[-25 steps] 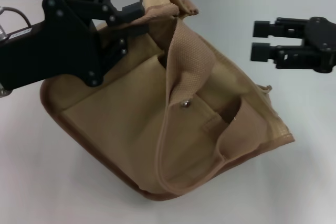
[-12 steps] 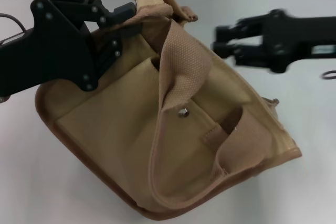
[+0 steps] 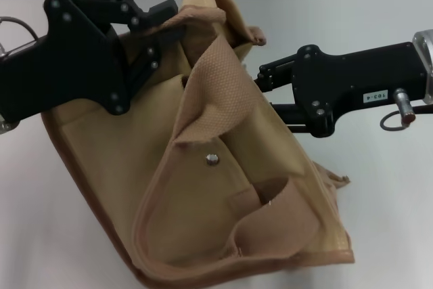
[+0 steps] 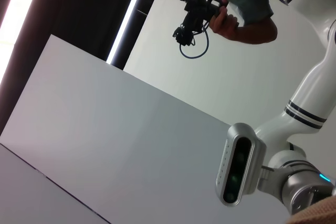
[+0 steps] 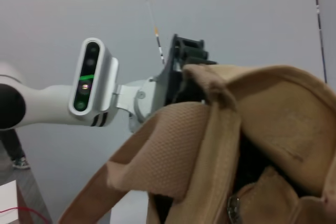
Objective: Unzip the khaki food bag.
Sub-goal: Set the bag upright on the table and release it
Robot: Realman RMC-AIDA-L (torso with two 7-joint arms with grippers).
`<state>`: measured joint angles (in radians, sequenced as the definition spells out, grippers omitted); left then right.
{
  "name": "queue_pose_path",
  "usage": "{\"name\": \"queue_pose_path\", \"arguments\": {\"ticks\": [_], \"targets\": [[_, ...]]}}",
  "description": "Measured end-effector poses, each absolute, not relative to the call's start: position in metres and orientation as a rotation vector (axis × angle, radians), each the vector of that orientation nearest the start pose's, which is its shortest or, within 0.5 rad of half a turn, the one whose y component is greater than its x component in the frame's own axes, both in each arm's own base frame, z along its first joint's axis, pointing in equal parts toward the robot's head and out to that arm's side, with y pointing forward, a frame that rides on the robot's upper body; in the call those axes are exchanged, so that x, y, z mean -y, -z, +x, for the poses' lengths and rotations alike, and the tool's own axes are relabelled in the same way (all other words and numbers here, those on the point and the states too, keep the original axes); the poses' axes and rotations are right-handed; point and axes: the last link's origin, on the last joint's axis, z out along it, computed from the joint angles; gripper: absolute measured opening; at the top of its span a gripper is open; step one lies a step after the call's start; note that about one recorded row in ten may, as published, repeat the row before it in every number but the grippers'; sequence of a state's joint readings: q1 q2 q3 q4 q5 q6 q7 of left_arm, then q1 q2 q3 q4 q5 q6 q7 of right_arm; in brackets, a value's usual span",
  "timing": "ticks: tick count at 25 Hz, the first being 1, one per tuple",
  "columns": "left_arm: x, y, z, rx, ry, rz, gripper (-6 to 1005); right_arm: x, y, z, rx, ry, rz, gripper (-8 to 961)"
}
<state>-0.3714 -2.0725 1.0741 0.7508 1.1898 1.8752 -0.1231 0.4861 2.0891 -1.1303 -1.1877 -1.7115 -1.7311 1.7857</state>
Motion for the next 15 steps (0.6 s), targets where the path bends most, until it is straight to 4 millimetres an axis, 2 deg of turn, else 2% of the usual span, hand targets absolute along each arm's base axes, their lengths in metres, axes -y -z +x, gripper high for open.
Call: {"name": "queue_pose_path", "arguments": {"ticks": [7, 15], "targets": [[-0.285, -0.038, -0.191, -1.08, 1.068, -1.926, 87, -0.31, -0.021, 0.135, -0.224, -0.78, -3.098, 389], [-0.286, -0.035, -0.189, -1.078, 1.079, -1.936, 88, -0.312, 0.0, 0.118, -0.145, -0.716, -3.163, 388]]}}
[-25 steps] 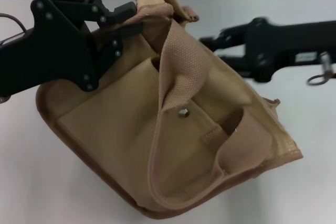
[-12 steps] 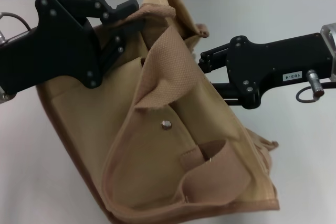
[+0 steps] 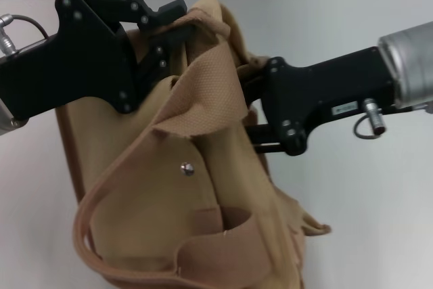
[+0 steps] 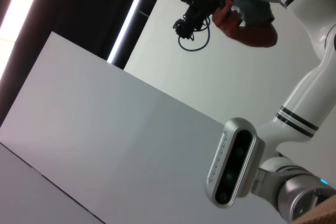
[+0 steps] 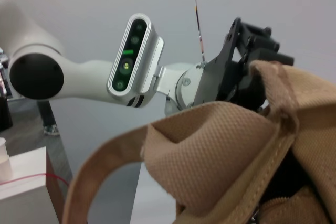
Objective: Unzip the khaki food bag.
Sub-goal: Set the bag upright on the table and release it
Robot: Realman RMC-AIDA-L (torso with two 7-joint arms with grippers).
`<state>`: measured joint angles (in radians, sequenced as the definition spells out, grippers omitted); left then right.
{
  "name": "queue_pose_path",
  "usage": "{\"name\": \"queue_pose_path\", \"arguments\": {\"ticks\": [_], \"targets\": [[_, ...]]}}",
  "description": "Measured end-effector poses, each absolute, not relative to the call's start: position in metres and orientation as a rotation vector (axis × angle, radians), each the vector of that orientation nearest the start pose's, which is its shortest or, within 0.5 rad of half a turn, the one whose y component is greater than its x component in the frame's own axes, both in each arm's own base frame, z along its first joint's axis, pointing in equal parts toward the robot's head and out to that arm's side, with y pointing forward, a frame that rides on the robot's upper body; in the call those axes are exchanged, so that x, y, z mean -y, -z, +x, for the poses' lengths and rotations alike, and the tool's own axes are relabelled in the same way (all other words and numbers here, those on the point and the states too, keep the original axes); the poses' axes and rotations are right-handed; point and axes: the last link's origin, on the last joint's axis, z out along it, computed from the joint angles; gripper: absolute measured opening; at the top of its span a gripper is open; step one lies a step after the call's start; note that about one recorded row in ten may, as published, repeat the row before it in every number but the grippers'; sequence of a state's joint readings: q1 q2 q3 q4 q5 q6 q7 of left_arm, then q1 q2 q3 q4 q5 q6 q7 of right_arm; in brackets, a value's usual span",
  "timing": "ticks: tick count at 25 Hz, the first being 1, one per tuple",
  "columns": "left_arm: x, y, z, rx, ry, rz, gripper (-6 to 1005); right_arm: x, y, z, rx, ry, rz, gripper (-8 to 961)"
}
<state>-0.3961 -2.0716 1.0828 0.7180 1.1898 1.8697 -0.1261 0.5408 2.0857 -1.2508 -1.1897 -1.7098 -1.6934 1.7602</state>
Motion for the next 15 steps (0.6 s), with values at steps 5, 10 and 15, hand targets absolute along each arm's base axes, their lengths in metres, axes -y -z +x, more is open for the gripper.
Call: {"name": "queue_pose_path", "arguments": {"ticks": [5, 10, 15], "targets": [[-0.286, -0.035, -0.188, -1.086, 1.088, -1.936, 88, -0.316, 0.011, 0.11, -0.123, -0.682, -3.152, 392], [-0.286, -0.034, -0.188, -1.082, 1.092, -1.941, 87, -0.317, 0.024, 0.1, -0.086, -0.664, -3.149, 377], [-0.285, -0.033, -0.19, -1.073, 1.096, -1.946, 87, -0.317, 0.034, 0.096, -0.044, -0.634, -3.137, 203]]}}
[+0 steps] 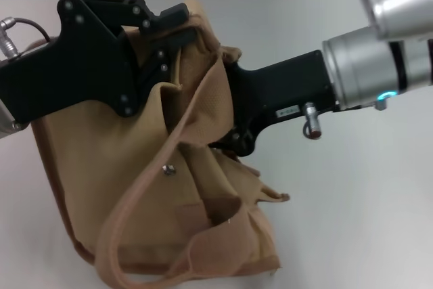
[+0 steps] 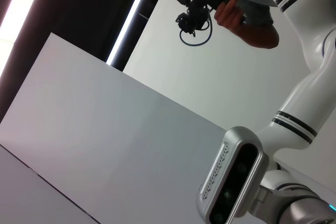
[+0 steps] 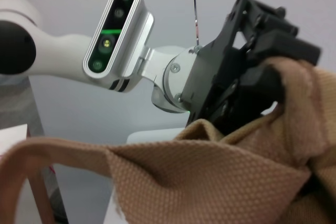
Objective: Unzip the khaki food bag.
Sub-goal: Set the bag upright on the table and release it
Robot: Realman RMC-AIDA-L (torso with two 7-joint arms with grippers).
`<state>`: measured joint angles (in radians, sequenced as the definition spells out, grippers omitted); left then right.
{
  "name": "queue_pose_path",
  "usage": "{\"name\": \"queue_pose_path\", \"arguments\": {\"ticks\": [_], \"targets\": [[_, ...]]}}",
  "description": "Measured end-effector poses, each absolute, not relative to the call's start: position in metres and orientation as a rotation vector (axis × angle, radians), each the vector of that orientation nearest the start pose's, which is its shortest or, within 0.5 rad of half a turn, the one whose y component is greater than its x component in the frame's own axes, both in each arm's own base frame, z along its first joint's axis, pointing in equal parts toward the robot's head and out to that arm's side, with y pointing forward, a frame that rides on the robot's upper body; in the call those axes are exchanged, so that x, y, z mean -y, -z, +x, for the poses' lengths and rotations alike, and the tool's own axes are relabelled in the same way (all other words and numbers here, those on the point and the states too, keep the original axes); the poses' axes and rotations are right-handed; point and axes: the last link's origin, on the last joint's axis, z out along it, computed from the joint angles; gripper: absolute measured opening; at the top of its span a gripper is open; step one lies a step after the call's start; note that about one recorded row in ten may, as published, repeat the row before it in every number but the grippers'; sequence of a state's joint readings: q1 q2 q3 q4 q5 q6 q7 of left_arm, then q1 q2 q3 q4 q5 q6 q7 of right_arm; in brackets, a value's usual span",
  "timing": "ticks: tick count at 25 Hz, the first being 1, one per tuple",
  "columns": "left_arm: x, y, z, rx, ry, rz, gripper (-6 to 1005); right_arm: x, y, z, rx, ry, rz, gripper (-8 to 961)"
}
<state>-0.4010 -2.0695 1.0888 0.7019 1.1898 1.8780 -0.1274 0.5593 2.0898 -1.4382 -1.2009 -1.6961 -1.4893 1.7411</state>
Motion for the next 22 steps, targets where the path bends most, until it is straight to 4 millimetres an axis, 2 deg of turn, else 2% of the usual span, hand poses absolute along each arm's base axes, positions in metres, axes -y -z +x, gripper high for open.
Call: {"name": "queue_pose_path", "arguments": {"ticks": [6, 12, 22], "targets": [[-0.285, -0.035, -0.19, -1.074, 1.096, -1.938, 88, -0.315, 0.033, 0.101, -0.051, -0.636, -3.11, 94], [-0.285, -0.036, -0.192, -1.07, 1.087, -1.929, 87, -0.316, 0.016, 0.117, -0.113, -0.671, -3.029, 5], [-0.288, -0.038, -0.192, -1.063, 1.073, -1.921, 78, -0.311, -0.01, 0.139, -0.217, -0.767, -2.962, 12]]}}
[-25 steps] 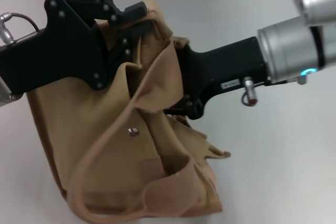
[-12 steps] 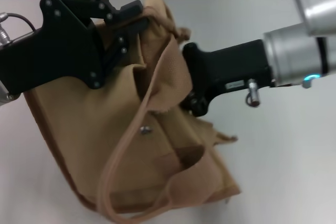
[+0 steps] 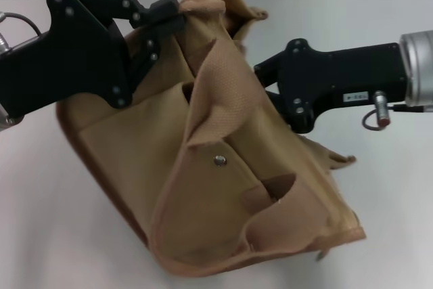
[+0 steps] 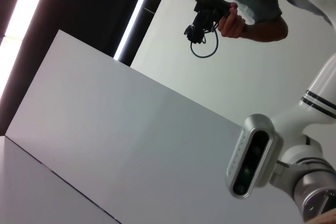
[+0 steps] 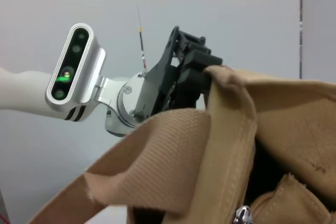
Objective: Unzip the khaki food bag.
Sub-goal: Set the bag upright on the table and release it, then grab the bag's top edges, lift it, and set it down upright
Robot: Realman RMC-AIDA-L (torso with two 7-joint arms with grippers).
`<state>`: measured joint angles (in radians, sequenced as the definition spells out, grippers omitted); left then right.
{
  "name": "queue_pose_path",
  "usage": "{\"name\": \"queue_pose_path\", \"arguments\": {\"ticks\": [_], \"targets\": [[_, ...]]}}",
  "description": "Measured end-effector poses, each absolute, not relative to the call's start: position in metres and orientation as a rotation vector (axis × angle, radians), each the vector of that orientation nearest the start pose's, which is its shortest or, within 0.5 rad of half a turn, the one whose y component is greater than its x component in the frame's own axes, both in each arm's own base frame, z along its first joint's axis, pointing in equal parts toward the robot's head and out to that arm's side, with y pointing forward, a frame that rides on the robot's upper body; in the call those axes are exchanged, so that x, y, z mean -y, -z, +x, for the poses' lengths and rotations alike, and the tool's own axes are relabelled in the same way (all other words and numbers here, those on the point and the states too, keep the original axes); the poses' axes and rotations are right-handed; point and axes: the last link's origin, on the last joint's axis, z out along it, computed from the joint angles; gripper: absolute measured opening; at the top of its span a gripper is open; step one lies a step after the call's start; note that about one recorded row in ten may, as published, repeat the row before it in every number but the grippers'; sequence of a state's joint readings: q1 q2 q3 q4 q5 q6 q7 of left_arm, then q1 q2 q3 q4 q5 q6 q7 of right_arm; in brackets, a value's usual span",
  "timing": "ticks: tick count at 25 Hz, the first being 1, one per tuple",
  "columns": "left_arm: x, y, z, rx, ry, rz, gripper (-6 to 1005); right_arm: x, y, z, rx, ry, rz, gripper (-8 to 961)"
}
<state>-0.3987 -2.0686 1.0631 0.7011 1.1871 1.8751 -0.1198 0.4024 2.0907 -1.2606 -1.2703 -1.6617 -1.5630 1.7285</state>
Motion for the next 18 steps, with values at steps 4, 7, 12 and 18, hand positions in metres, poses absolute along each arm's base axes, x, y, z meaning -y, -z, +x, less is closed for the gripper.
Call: {"name": "queue_pose_path", "arguments": {"ticks": [4, 7, 12, 18], "targets": [[-0.289, -0.041, -0.193, -1.047, 1.069, -1.905, 66, -0.307, -0.016, 0.146, -0.239, -0.779, -2.964, 18], [-0.291, -0.042, -0.193, -1.039, 1.069, -1.894, 56, -0.304, -0.018, 0.15, -0.243, -0.774, -2.984, 23], [-0.293, -0.042, -0.192, -1.035, 1.064, -1.889, 33, -0.3, -0.023, 0.157, -0.265, -0.75, -3.01, 30], [-0.296, -0.043, -0.191, -1.01, 1.056, -1.869, -1, -0.299, -0.024, 0.16, -0.276, -0.736, -3.015, 40]]}}
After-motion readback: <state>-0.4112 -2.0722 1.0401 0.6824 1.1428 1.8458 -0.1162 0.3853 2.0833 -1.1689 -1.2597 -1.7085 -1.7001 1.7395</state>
